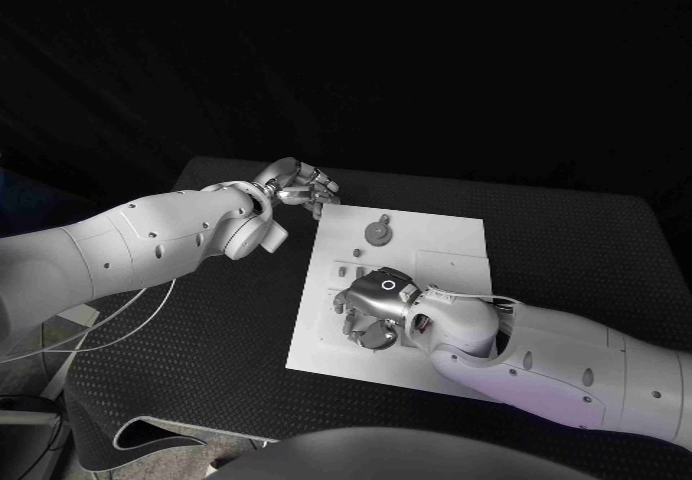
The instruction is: Assemble the parts on the task board
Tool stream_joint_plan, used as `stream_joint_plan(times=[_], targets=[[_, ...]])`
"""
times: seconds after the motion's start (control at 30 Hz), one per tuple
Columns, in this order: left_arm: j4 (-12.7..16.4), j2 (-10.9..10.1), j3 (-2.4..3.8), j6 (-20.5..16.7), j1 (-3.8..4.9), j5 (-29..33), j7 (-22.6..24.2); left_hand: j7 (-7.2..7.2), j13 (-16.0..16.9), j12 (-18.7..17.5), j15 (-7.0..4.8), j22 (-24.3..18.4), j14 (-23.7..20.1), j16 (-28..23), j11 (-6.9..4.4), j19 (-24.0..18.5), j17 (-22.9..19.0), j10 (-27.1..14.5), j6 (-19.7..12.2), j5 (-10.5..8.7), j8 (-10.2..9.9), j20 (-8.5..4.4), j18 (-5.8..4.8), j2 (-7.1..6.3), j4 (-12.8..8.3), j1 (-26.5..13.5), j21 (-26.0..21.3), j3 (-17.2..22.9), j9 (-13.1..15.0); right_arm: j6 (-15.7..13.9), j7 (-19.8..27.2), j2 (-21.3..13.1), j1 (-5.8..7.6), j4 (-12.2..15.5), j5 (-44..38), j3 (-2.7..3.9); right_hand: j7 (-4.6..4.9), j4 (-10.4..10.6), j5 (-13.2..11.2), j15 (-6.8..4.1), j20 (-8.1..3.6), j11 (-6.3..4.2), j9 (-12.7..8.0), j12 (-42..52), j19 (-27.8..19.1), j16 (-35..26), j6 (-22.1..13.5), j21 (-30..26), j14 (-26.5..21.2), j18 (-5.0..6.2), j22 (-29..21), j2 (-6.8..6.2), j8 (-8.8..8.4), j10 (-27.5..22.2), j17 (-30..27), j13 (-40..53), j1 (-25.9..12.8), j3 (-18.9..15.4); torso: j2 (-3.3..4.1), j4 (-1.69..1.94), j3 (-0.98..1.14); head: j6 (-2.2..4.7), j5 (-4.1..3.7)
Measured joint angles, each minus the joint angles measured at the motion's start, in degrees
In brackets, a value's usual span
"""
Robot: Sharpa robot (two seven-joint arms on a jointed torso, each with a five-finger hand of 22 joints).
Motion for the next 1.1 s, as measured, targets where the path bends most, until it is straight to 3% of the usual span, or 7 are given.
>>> stream_joint_plan(times=[0.17,0.27,0.4,0.53,1.1], targets=[[-0.05,0.02,0.0,0.0,0.0,0.0,0.0,0.0,-0.04,0.0,0.01,0.0,-0.01,0.0,0.0,0.0,0.05,0.0,0.0,0.0,0.0,0.0,0.0,0.0,0.0,0.0,0.0,0.0,0.0,-0.63,0.03,-0.33,0.0,0.61,0.63,0.0,0.0,0.0,0.0,-0.01,0.01,-0.03,0.0,0.01,-0.01,0.0,0.01,0.0,0.0,0.0,0.0,0.16,0.0,0.03,0.08,0.0,-0.16,0.0,0.0,0.01,0.0,-0.01,-0.09],[-0.05,0.04,0.0,0.0,0.0,0.0,-0.01,0.0,-0.04,0.0,0.01,0.0,-0.01,0.0,0.0,0.0,0.05,0.0,-0.01,0.0,0.0,0.0,0.0,0.0,0.0,0.0,0.0,0.0,0.0,-0.82,0.04,-0.41,0.0,0.89,0.85,0.0,-0.17,-0.32,0.0,-0.06,0.01,-0.71,0.05,0.68,0.01,0.0,0.69,0.0,0.05,0.0,0.0,1.12,0.36,1.77,0.16,0.41,0.33,-0.29,0.0,0.02,0.0,-0.09,-0.13],[-0.08,0.04,0.0,0.0,0.0,0.0,-0.01,-0.02,-0.04,0.0,0.05,0.04,-0.05,0.0,0.0,0.0,0.05,0.0,-0.02,0.0,0.0,0.0,0.0,0.0,0.0,0.0,-0.22,0.0,0.0,-1.14,0.08,-0.67,0.0,1.24,1.06,0.0,-0.49,-1.21,0.0,-1.26,0.1,-1.76,0.27,2.51,0.12,0.0,1.98,0.0,0.25,-0.02,0.0,2.3,0.96,4.88,0.16,1.59,0.9,-0.38,0.0,0.03,0.0,-0.16,-0.14],[-0.08,0.02,0.0,0.0,0.0,-0.01,-0.01,-0.03,-0.04,0.0,-0.12,0.04,0.12,0.0,0.0,0.0,0.05,0.0,-0.03,0.0,0.0,0.0,0.0,0.0,0.0,0.0,-0.22,0.0,0.01,-1.45,0.12,-0.8,0.0,1.63,1.23,0.0,-0.74,-1.36,0.0,-1.67,0.12,-2.25,0.34,2.7,0.1,0.0,2.47,-0.01,0.19,-0.02,0.0,2.86,1.2,5.99,0.16,2.09,1.47,-0.23,0.0,0.03,-0.03,-0.16,-0.14],[-0.08,-0.01,0.0,0.01,0.0,-0.01,-0.03,0.11,-0.09,0.0,-0.12,0.03,0.12,0.0,0.01,0.0,0.15,0.0,0.11,0.0,0.0,0.0,-0.01,0.0,0.0,0.0,-0.22,0.0,0.01,-2.21,0.23,-0.93,0.0,1.65,1.71,0.0,-0.81,-1.51,0.0,-1.69,-0.06,-2.02,0.4,2.83,0.33,0.0,2.53,-0.01,0.21,-0.02,0.0,3.2,1.3,5.76,0.15,2.39,1.8,-0.38,-0.01,0.03,-0.06,-0.26,-0.21]])
